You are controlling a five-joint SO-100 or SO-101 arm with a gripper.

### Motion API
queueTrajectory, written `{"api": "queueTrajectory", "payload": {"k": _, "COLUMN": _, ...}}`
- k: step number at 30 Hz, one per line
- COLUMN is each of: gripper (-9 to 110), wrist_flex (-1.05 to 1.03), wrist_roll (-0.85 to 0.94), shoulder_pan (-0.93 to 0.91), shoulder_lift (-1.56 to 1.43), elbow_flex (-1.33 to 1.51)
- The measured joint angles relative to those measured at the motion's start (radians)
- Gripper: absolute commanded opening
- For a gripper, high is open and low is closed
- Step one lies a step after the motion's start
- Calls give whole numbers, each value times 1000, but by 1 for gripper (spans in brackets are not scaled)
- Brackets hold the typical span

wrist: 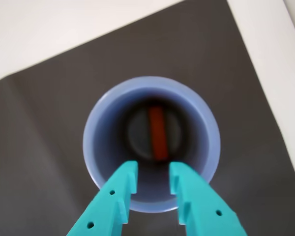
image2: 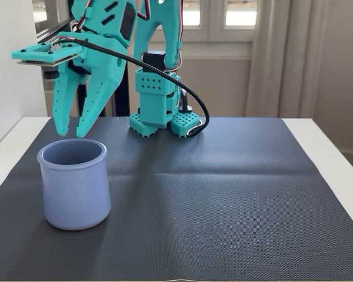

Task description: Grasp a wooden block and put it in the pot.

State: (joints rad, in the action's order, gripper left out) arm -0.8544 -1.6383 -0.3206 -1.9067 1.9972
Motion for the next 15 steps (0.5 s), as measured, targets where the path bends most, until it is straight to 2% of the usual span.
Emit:
{"api": "queueTrajectory", "payload": {"k": 3, "gripper": 0, "wrist_flex": 0, "wrist_roll": 37, "shoulder_pan": 14, "shoulder_lift": -2, "elbow_flex": 0}}
{"api": "queueTrajectory", "payload": {"k": 7, "gripper": 0, "wrist_flex": 0, "wrist_roll": 172, "shoulder_pan": 11, "shoulder_lift": -81, "elbow_flex": 11}}
{"api": "queueTrajectory", "payload": {"k": 15, "gripper": 0, "wrist_flex": 0, "wrist_roll": 667, "shoulder_pan": 14, "shoulder_lift": -342, "elbow_flex": 161}}
